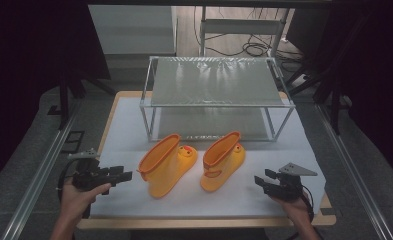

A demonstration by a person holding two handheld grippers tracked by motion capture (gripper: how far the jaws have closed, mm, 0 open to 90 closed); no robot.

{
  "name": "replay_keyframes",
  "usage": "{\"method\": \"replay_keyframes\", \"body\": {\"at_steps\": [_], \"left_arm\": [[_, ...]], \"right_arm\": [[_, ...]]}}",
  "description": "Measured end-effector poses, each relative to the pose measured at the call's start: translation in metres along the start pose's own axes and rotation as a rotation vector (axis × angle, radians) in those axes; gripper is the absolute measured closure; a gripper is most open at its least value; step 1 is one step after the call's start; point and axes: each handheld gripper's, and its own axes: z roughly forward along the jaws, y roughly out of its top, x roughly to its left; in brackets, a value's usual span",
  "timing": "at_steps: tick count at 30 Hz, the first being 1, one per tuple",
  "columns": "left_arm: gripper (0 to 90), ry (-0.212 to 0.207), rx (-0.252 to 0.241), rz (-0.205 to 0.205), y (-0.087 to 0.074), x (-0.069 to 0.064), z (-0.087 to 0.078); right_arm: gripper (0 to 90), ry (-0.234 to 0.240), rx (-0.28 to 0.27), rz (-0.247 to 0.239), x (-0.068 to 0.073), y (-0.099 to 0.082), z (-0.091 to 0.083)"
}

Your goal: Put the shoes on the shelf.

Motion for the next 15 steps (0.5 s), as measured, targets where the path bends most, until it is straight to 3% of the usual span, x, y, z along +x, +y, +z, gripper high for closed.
{"method": "replay_keyframes", "body": {"at_steps": [8,15], "left_arm": [[44.1,-0.061,0.002,0.011,0.019,-0.006,-0.019],[43.9,-0.094,0.011,0.053,0.046,-0.026,-0.03]], "right_arm": [[43.4,-0.006,0.007,0.005,-0.001,-0.001,0.002],[43.4,-0.018,0.01,-0.001,-0.002,-0.002,0.003]]}}
